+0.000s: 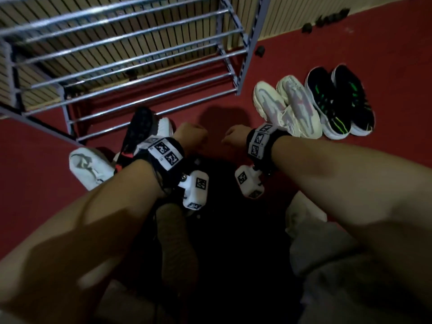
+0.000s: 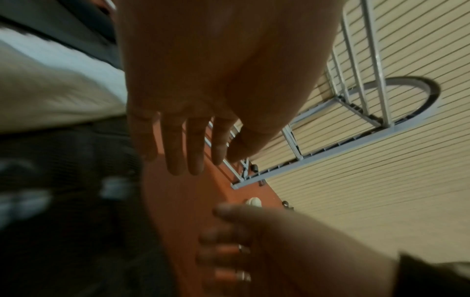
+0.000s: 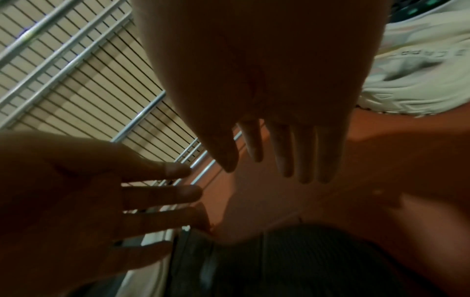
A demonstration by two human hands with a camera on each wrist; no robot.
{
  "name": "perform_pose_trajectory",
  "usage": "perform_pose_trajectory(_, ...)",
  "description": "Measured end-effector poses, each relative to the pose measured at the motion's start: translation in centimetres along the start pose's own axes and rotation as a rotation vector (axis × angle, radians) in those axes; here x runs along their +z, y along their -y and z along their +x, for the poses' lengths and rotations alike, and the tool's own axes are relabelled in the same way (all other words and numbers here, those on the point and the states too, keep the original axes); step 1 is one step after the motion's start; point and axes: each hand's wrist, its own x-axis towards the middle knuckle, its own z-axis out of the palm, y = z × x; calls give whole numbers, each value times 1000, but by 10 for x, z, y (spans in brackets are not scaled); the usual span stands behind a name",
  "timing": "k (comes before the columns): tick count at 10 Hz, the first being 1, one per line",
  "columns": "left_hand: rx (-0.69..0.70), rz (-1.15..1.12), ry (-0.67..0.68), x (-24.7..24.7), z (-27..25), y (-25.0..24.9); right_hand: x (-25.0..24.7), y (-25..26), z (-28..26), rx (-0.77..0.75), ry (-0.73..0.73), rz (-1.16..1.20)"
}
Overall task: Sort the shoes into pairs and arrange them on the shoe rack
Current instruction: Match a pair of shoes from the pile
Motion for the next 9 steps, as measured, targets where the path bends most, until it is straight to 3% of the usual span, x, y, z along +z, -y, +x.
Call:
perform_pose_trajectory(2, 58, 125, -23, -4, -32, 30, 29, -30, -37, 25, 5, 20)
perform_pose_trajectory(3, 2, 63, -50, -6, -44, 49, 35, -45, -49, 11, -3, -44)
perform_pose_trajectory(4, -6, 79, -80, 0, -58, 60, 39, -70, -69, 39, 38, -153)
perform_pose_trajectory(5, 30, 196, -116, 12, -66, 67, 45, -91, -73, 100, 81, -113)
perform_pose_trajectory(7, 55, 419, 39, 30, -82, 66, 66, -106, -70, 85, 150, -108)
perform_pose_trajectory(8, 33, 503, 52, 41, -85, 68, 71, -107, -69, 52, 195, -132)
perform_pose_trajectory(9, -38, 402, 40, 49, -85, 72, 71, -113, -66, 57, 181, -153)
